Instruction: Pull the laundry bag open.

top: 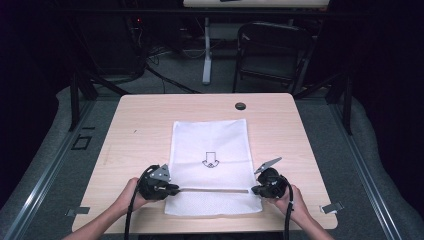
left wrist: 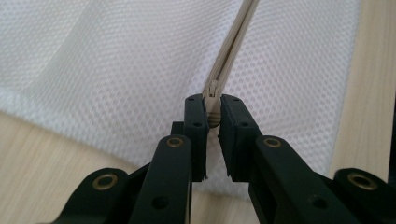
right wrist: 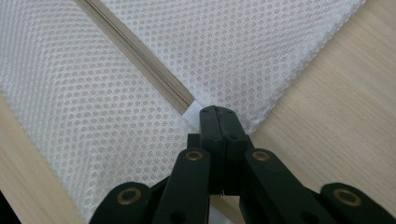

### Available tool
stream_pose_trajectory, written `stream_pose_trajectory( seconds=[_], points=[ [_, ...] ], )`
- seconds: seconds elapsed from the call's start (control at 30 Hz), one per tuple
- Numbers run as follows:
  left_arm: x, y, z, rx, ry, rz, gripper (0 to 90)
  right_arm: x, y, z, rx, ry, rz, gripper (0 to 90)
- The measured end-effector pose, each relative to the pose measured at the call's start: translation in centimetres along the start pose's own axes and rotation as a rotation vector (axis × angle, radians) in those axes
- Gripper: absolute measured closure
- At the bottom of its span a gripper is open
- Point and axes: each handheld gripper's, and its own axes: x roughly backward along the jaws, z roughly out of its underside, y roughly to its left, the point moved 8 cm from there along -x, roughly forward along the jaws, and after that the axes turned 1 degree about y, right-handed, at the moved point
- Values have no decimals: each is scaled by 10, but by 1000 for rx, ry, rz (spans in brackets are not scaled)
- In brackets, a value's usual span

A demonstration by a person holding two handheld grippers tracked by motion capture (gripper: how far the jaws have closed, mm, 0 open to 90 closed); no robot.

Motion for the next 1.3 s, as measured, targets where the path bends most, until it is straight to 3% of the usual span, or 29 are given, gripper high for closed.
stream_pose_trajectory(
  seconds=[0.13,0.23,0.7,0.73,0.77,0.8,0.83,0.97,1.07,1.23,1.3],
  points=[
    [4,4,9,43,-22,6,819,-1,0,-1,-9,-9,-12,900],
    [5,4,9,25,-2,-10,819,0,0,0,-6,-4,-7,900],
    [3,3,9,77,-6,22,809,0,1,-1,19,-8,10,900],
    [4,3,8,88,-12,39,789,0,1,-1,19,-9,8,887],
    [4,2,7,99,-21,61,716,1,2,-1,19,-15,-6,777],
    [5,2,7,101,-13,50,634,2,4,-3,0,-38,-27,700],
    [6,2,6,100,-13,45,548,5,3,-4,17,-25,-10,687],
    [17,4,1,134,-50,24,366,18,7,-11,46,-81,7,580],
    [29,8,-1,158,-76,-28,251,27,7,-12,38,-98,13,445],
    [47,15,3,267,-80,-110,124,45,-6,-9,7,-110,65,271],
    [52,21,10,315,-37,-173,93,50,-13,-6,-16,-108,81,219]
  ],
)
